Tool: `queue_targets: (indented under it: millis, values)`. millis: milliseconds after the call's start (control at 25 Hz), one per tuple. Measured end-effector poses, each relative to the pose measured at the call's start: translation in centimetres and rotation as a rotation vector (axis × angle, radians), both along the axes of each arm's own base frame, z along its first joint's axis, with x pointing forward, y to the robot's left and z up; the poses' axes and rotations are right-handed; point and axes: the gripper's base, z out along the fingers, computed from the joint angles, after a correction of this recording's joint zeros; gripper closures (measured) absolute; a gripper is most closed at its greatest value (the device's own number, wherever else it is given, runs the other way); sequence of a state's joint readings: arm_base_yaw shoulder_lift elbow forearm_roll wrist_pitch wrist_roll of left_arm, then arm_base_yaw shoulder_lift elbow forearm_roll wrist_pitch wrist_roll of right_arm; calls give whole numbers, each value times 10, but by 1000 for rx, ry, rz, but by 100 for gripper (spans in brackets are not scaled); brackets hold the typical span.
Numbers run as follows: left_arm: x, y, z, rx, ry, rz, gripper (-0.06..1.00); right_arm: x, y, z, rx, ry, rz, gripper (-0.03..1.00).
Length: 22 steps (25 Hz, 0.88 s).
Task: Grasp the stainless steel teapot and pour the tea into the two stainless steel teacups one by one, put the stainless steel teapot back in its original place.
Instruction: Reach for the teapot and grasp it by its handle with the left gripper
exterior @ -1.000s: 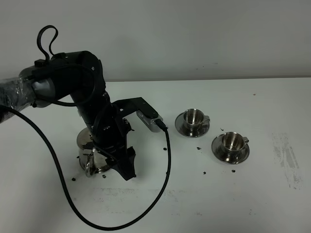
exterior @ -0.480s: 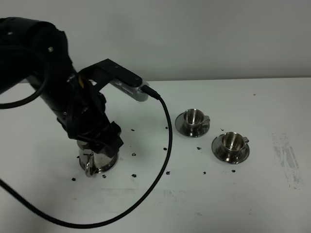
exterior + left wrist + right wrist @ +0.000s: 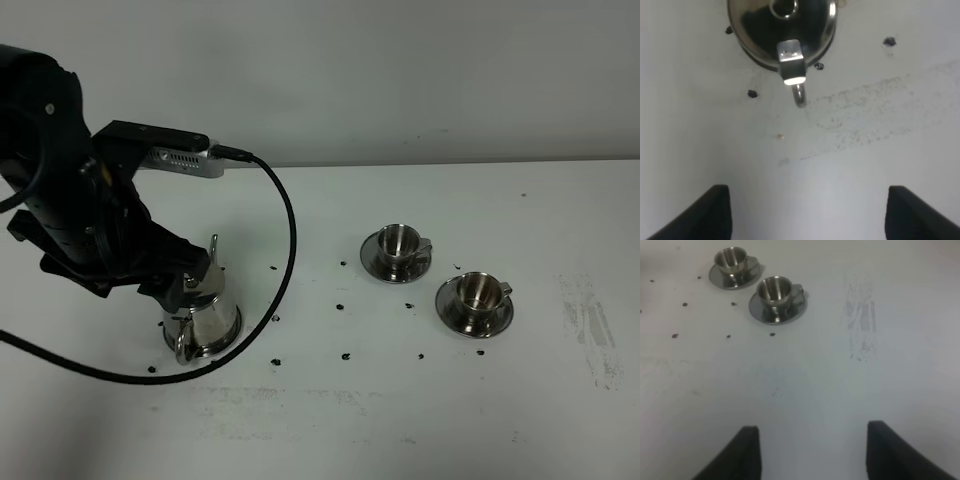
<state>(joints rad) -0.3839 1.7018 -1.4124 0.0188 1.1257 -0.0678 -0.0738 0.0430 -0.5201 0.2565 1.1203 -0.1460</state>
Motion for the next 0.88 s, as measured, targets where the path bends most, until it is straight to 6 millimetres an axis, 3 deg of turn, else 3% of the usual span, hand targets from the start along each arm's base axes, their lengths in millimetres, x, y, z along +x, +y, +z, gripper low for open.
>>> queue_targets:
  millis: [400,880]
  values:
    - [14,-8,-57,-15,30,20,41,0,0,0,0,0,0,50]
    - [25,2,-78,-9,68,97,43,0,0,0,0,0,0,50]
